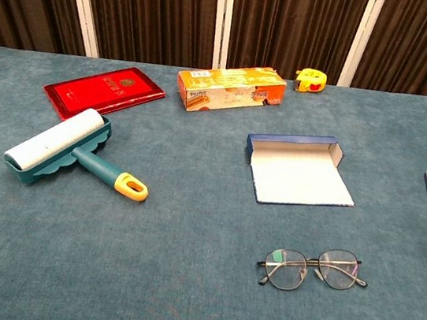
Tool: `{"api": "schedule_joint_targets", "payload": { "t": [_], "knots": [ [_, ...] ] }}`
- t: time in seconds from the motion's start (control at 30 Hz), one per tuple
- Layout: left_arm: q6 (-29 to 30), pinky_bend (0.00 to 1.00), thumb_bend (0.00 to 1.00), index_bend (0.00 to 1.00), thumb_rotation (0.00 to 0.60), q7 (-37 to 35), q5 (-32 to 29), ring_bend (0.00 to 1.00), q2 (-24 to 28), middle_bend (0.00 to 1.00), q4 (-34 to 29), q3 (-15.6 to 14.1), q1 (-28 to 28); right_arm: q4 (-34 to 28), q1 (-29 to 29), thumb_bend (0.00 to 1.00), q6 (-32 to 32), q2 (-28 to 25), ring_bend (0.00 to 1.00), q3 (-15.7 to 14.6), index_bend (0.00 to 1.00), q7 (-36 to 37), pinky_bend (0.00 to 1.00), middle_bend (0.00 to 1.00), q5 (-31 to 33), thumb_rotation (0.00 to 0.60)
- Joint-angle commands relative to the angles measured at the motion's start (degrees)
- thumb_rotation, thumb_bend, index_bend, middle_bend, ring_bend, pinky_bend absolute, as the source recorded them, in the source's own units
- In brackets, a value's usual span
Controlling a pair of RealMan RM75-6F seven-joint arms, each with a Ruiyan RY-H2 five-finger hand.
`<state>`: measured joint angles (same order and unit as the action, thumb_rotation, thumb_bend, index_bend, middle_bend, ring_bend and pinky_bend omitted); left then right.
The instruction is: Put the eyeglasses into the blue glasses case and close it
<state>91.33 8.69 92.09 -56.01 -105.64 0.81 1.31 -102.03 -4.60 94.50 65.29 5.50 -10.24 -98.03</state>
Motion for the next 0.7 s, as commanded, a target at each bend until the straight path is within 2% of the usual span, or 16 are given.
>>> {"api": "schedule_joint_targets", "payload": {
  "t": [0.03, 0.17, 0.27, 0.3, 0.33, 0.4, 0.47, 0.53, 0.6, 0.7],
  "knots": [
    [0.0, 0.00, 0.00, 0.00, 0.600, -0.2, -0.2, 0.00, 0.1, 0.00, 0.0, 0.1, -0.1, -0.1, -0.1, 0.00, -0.4, 0.0, 0.00, -0.1, 0.00, -0.2, 0.00, 0.00, 0.0, 0.600],
    [-0.9, 0.00, 0.00, 0.00, 0.600, 0.1, -0.8, 0.00, 0.0, 0.00, 0.1, 0.2, 0.3, -0.6, -1.0, 0.00, -3.2, 0.2, 0.00, -1.0, 0.00, -0.1, 0.00, 0.00, 0.2, 0.600],
    [-1.8, 0.00, 0.00, 0.00, 0.600, 1.4, -1.5, 0.00, -0.6, 0.00, 0.1, 0.6, 0.9, -1.4, -4.6, 0.00, -11.3, -0.5, 0.00, -2.3, 0.00, 2.3, 0.00, 0.00, 1.1, 0.600],
    [-2.6, 0.00, 0.00, 0.00, 0.600, 2.1, -2.0, 0.00, -1.0, 0.00, 0.1, 0.7, 1.3, -2.0, -7.1, 0.00, -16.7, -1.2, 0.00, -2.6, 0.00, 3.0, 0.00, 0.00, 2.3, 0.600],
    [-3.0, 0.00, 0.00, 0.00, 0.600, 2.5, -2.3, 0.00, -1.2, 0.00, 0.2, 0.8, 1.5, -2.5, -8.4, 0.00, -19.3, -1.6, 0.00, -2.5, 0.01, 3.2, 0.00, 0.00, 3.2, 0.600],
    [-3.9, 0.00, 0.00, 0.00, 0.600, 3.3, -3.2, 0.00, -1.7, 0.00, 0.4, 1.0, 2.0, -3.3, -11.3, 0.00, -24.5, -2.1, 0.00, -2.1, 0.08, 3.5, 0.00, 0.00, 4.5, 0.600],
    [-5.1, 0.00, 0.00, 0.00, 0.600, 4.1, -4.8, 0.00, -2.2, 0.00, 0.9, 1.5, 2.5, -4.0, -14.7, 0.00, -30.1, -1.7, 0.00, -1.8, 0.24, 3.9, 0.00, 0.00, 5.8, 0.600],
    [-5.7, 0.00, 0.00, 0.00, 0.600, 4.4, -5.9, 0.00, -2.6, 0.00, 1.2, 1.8, 2.8, -4.1, -17.0, 0.00, -33.8, -0.8, 0.00, -1.4, 0.35, 4.1, 0.00, 0.00, 7.1, 0.600],
    [-6.1, 0.00, 0.00, 0.00, 0.600, 4.7, -6.7, 0.00, -2.9, 0.00, 1.5, 2.0, 3.0, -3.9, -18.9, 0.01, -36.8, 0.4, 0.00, -1.0, 0.40, 3.6, 0.00, 0.00, 8.3, 0.600],
    [-6.8, 0.00, 0.00, 0.00, 0.600, 5.3, -8.2, 0.00, -3.4, 0.00, 2.0, 2.4, 3.3, -2.2, -22.6, 0.10, -42.1, 4.6, 0.00, -0.3, 0.43, -0.8, 0.00, 0.00, 11.5, 0.600]
  ]
}}
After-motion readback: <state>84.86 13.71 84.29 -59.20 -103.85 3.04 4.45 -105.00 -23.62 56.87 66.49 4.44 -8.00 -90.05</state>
